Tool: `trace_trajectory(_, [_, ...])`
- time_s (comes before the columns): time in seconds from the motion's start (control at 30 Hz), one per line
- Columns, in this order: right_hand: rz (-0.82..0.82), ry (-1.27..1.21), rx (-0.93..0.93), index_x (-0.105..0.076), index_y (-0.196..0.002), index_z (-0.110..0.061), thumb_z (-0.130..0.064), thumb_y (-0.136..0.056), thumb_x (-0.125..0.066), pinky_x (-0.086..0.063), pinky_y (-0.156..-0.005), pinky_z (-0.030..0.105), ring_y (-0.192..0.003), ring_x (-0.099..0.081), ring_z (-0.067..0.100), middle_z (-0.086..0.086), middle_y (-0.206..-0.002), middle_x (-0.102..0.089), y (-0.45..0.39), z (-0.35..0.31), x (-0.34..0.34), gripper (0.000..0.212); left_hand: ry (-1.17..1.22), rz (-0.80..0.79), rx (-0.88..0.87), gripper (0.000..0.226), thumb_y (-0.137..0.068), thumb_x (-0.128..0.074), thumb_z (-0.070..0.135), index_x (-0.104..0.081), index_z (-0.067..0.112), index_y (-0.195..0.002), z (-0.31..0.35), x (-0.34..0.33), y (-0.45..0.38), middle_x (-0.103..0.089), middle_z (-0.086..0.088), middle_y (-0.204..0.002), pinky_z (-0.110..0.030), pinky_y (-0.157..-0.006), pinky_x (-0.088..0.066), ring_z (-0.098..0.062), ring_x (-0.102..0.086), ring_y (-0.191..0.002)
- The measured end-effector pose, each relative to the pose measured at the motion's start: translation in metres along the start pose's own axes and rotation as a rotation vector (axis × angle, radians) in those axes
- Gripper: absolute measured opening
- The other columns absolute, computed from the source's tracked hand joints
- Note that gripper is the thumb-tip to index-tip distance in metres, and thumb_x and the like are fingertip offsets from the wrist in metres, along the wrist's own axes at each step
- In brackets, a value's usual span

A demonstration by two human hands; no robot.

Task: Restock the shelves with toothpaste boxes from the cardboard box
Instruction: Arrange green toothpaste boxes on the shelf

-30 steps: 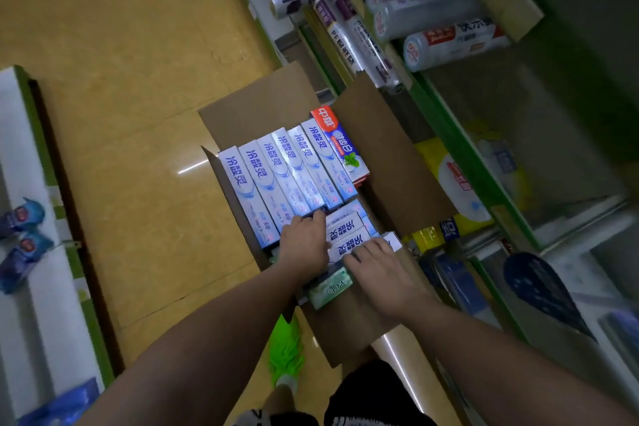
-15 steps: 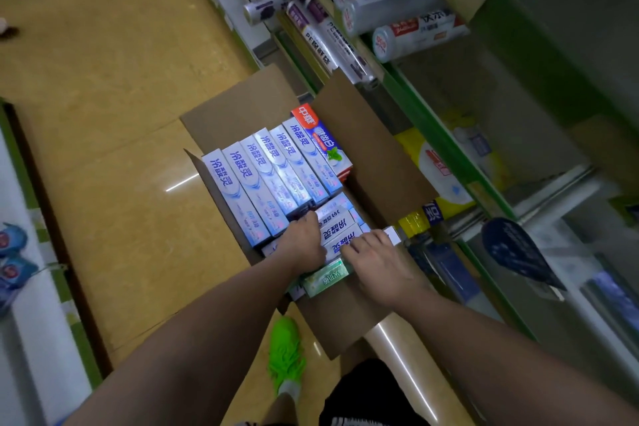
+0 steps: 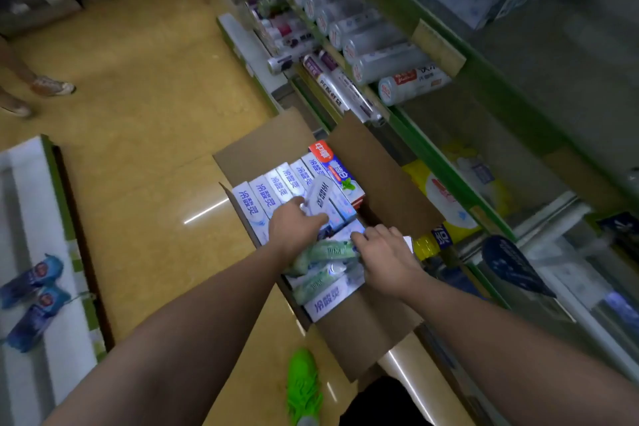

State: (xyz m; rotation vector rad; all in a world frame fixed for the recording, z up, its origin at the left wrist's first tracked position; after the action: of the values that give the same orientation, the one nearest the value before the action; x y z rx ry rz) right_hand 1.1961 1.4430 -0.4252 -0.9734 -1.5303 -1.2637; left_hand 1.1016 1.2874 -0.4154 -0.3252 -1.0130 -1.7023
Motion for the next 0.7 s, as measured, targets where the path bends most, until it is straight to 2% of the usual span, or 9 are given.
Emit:
trace_trajectory(0.03, [0.009, 0.0, -0.028, -0.055, -0.109, -0.016, -0.019, -0.075, -0.066, -0.039, -0.074, 0.038, -0.094, -0.055, 0.03, 0.007, -0.099, -0.06, -0.002, 0.001, 0.011, 0.036, 0.052, 0.042, 0.015, 0.054, -0.083, -0.074, 0.038, -0.06, 0.018, -0.131, 0.006, 0.014, 0.0, -0.053, 0.013, -0.072, -0.028, -0.069, -0.044, -0.017, -0.057, -0.081])
trace_trajectory(0.1, [0.071, -0.045, -0.101, -0.053, -0.118, -0.014, -0.029, -0.089, -0.059, -0.042, -0.078, 0.037, -0.103, -0.054, 0.03, 0.008, -0.109, -0.059, -0.004, 0.002, 0.037, 0.033, 0.129, 0.1, 0.018, 0.06, -0.078, -0.073, 0.046, -0.063, 0.018, -0.131, 0.022, 0.04, 0.004, -0.066, 0.008, -0.083, -0.033, -0.083, -0.052, -0.02, -0.065, -0.089])
trace_trajectory(0.2, [0.208, -0.156, -0.26, -0.052, -0.116, -0.014, -0.038, -0.097, -0.05, -0.044, -0.079, 0.037, -0.106, -0.055, 0.029, 0.008, -0.111, -0.06, -0.006, 0.005, 0.085, 0.031, 0.222, 0.124, -0.048, 0.036, -0.08, -0.074, 0.043, -0.072, 0.024, -0.11, 0.052, 0.07, 0.017, -0.075, 0.002, -0.095, -0.037, -0.076, -0.06, -0.019, -0.07, -0.082])
trace_trajectory(0.27, [0.29, -0.168, -0.339, -0.053, -0.115, -0.015, -0.042, -0.097, -0.049, -0.046, -0.081, 0.036, -0.108, -0.056, 0.029, 0.008, -0.111, -0.061, -0.007, 0.008, 0.121, 0.032, 0.258, 0.142, -0.111, 0.033, -0.083, -0.074, 0.042, -0.074, 0.024, -0.112, 0.075, 0.088, 0.029, -0.076, 0.0, -0.102, -0.034, -0.073, -0.06, -0.02, -0.07, -0.083])
trace_trajectory(0.33, [0.36, -0.169, -0.398, -0.054, -0.118, -0.015, -0.043, -0.096, -0.049, -0.047, -0.083, 0.037, -0.109, -0.058, 0.03, 0.01, -0.112, -0.062, -0.005, 0.011, 0.161, 0.035, 0.305, 0.171, -0.167, 0.037, -0.083, -0.075, 0.041, -0.074, 0.023, -0.116, 0.1, 0.108, 0.045, -0.075, -0.001, -0.107, -0.037, -0.082, -0.059, -0.022, -0.07, -0.091])
trace_trajectory(0.4, [0.437, -0.187, -0.442, -0.056, -0.115, -0.014, -0.043, -0.095, -0.05, -0.048, -0.084, 0.038, -0.108, -0.059, 0.033, 0.012, -0.111, -0.064, 0.002, 0.012, 0.205, 0.035, 0.342, 0.218, -0.224, 0.036, -0.082, -0.075, 0.04, -0.074, 0.024, -0.114, 0.125, 0.131, 0.063, -0.075, 0.001, -0.105, -0.035, -0.085, -0.057, -0.021, -0.069, -0.092])
trace_trajectory(0.53, [0.572, -0.203, -0.53, -0.057, -0.105, -0.014, -0.042, -0.095, -0.049, -0.048, -0.08, 0.038, -0.105, -0.061, 0.034, 0.014, -0.109, -0.066, 0.03, 0.013, 0.284, 0.03, 0.439, 0.26, -0.344, 0.034, -0.082, -0.074, 0.041, -0.074, 0.023, -0.111, 0.171, 0.173, 0.099, -0.074, 0.004, -0.097, -0.029, -0.074, -0.054, -0.013, -0.067, -0.081])
trace_trajectory(0.63, [0.655, -0.253, -0.615, -0.058, -0.093, -0.014, -0.04, -0.094, -0.049, -0.043, -0.07, 0.036, -0.095, -0.063, 0.034, 0.014, -0.101, -0.068, 0.063, 0.015, 0.329, 0.028, 0.465, 0.265, -0.434, 0.048, -0.074, -0.071, 0.053, -0.076, 0.022, -0.11, 0.201, 0.197, 0.129, -0.077, 0.003, -0.095, -0.038, -0.082, -0.06, -0.02, -0.071, -0.084])
trace_trajectory(0.7, [0.695, -0.275, -0.662, -0.059, -0.092, -0.015, -0.042, -0.093, -0.05, -0.041, -0.068, 0.034, -0.094, -0.063, 0.034, 0.012, -0.099, -0.068, 0.088, 0.016, 0.351, 0.028, 0.486, 0.267, -0.495, 0.042, -0.075, -0.072, 0.052, -0.076, 0.022, -0.104, 0.217, 0.208, 0.149, -0.076, 0.002, -0.093, -0.04, -0.081, -0.059, -0.02, -0.071, -0.083])
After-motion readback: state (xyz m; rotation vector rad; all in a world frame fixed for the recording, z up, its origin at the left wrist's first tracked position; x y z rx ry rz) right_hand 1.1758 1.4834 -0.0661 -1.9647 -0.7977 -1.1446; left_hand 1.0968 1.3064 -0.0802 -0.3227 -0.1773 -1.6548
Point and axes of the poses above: each hand's wrist, its own y-axis away from the middle knuckle, its own x-axis out of the back of the hand, z = x × y, the point moved 6 cm from there along -y, towards the middle knuckle
